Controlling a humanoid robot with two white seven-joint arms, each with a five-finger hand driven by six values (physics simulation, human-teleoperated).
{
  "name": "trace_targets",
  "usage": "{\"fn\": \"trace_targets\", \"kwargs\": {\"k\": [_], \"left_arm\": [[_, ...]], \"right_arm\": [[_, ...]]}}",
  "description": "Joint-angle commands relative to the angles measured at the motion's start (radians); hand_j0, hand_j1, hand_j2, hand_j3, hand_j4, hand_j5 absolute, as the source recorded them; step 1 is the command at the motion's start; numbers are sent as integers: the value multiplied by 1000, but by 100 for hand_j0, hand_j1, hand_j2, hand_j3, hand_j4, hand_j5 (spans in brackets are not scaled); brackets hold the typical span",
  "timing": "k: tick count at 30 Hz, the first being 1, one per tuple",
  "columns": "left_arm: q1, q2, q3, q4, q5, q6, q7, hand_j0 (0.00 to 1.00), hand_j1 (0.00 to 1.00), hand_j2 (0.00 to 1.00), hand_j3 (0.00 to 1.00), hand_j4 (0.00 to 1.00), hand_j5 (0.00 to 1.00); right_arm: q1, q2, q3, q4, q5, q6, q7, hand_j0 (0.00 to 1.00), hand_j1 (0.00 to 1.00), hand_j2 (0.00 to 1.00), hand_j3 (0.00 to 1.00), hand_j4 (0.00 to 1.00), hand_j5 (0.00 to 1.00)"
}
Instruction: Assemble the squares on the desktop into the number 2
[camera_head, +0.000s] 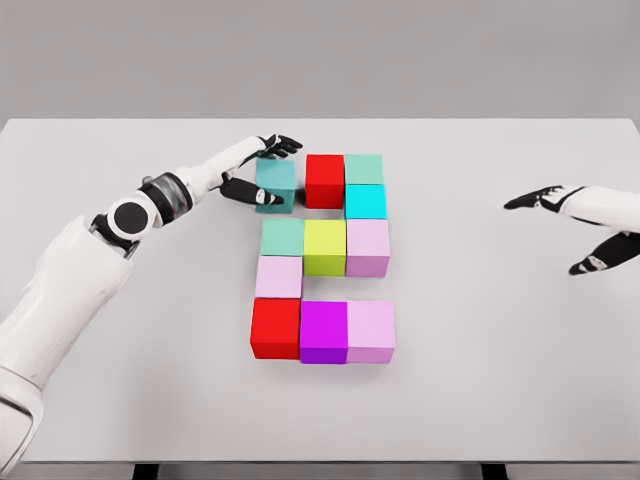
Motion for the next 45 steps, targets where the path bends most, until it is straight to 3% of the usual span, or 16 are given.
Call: {"fn": "trace_targets", "kwargs": {"k": [1,5,8,12,26,29,45], "left_arm": [[0,0,2,2,5,0,0,87,87,87,87,87,87],[0,0,2,3,5,0,0,87,87,87,87,87,87],[-2,0,2,5,2,0,2,87,87,87,87,87,87],[-2,2,2,5,-6,0,2,88,88,88,88,88,88],[-23,-7,-3,48,-43,0,5,91,91,91,91,91,91],[-23,-7,-3,48,-46,0,5,93,93,93,93,93,93],[-23,-7,-3,48,-58,0,8,97,97,97,97,97,97]], "right_arm": [[2,7,-34,30,-17,3,0,100,100,100,100,100,100],[3,12,-40,64,-16,3,0,100,100,100,100,100,100],[3,70,-81,70,-14,3,0,100,100,100,100,100,100],[-2,130,-164,188,18,3,0,100,100,100,100,100,100],[12,144,-175,113,26,3,0,100,100,100,100,100,100],[37,142,-175,41,27,3,0,100,100,100,100,100,100],[38,142,-176,42,63,3,0,100,100,100,100,100,100]]}}
